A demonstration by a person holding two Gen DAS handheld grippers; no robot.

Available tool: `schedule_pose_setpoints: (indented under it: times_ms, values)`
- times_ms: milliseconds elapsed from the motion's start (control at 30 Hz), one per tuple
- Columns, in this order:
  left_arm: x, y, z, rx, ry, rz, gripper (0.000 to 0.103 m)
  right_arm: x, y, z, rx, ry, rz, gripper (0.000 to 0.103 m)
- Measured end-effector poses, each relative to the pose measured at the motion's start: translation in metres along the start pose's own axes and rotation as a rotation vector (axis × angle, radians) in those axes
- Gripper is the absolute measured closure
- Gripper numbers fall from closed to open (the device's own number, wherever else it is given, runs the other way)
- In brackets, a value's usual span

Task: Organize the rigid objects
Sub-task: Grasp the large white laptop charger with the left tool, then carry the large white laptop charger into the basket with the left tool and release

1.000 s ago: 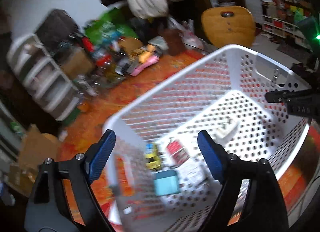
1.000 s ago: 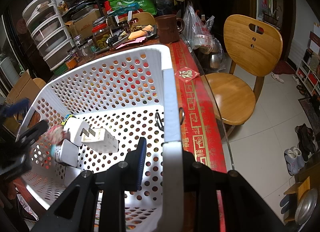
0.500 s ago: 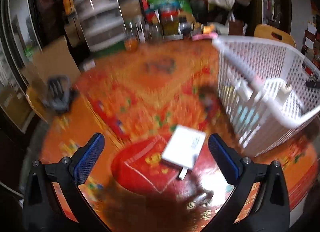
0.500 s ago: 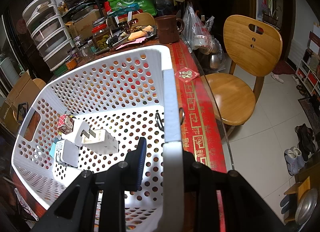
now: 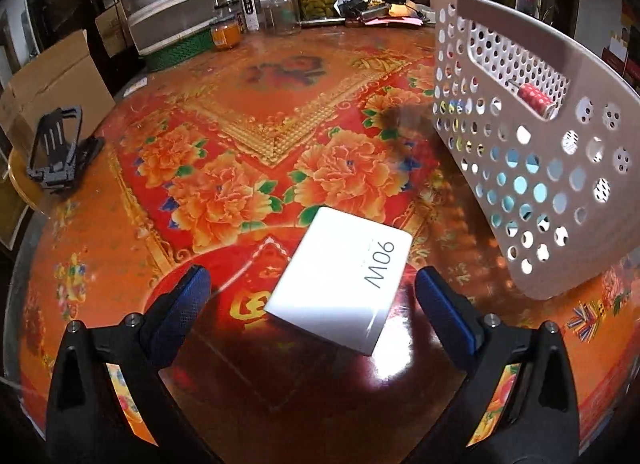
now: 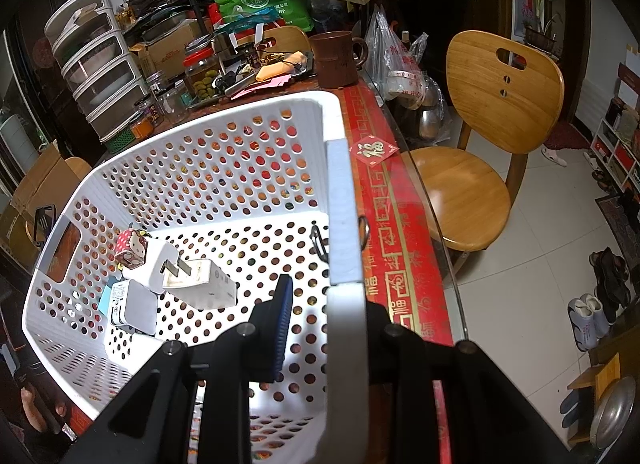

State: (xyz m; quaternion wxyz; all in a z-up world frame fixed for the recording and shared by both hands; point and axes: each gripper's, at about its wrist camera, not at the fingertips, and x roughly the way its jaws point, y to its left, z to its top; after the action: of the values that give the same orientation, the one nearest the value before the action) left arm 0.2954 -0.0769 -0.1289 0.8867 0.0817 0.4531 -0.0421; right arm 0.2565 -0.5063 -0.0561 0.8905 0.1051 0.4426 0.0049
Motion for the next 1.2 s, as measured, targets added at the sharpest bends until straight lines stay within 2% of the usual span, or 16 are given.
schedule_pose_setpoints:
  times_ms: [67, 100, 133, 167, 200, 333, 467, 800, 1000, 1200]
  values:
    - [0.002, 0.004, 0.002, -0.026, 0.006, -0.034, 0.017, 0.0, 0.0, -0.001, 0.0, -0.001, 0.0, 0.077]
    - [0.002, 0.006, 0.003, -0.036, 0.01, -0.051, 0.027, 0.0, 0.0, -0.001, -0.001, -0.002, 0.0, 0.077]
    - [0.002, 0.008, 0.003, -0.049, 0.014, -0.081, 0.046, 0.0, 0.0, -0.001, -0.001, -0.001, -0.001, 0.077]
    - [0.001, 0.007, 0.005, -0.043, 0.007, -0.093, 0.055, 0.0, 0.0, -0.001, -0.001, -0.001, -0.001, 0.077]
    - [0.0, 0.005, 0.006, -0.035, 0.006, -0.065, 0.056, 0.0, -0.001, -0.001, -0.001, 0.0, -0.001, 0.077]
    - [-0.002, 0.009, 0.006, -0.053, 0.001, -0.07, 0.056, -0.001, 0.0, -0.001, -0.001, -0.002, 0.0, 0.077]
    - [-0.01, 0.029, 0.005, -0.109, -0.026, -0.052, 0.056, 0.0, 0.0, -0.001, -0.002, -0.002, 0.0, 0.077]
    - [-0.051, 0.069, 0.019, -0.165, -0.134, 0.091, 0.056, 0.0, 0.0, -0.002, -0.003, -0.01, -0.002, 0.077]
    - [-0.071, 0.082, 0.048, -0.125, -0.154, 0.172, 0.056, 0.0, 0.001, -0.002, -0.006, -0.011, -0.002, 0.077]
    - [-0.098, 0.06, 0.078, -0.047, -0.196, 0.161, 0.056, 0.0, 0.002, -0.002, -0.008, -0.011, -0.003, 0.077]
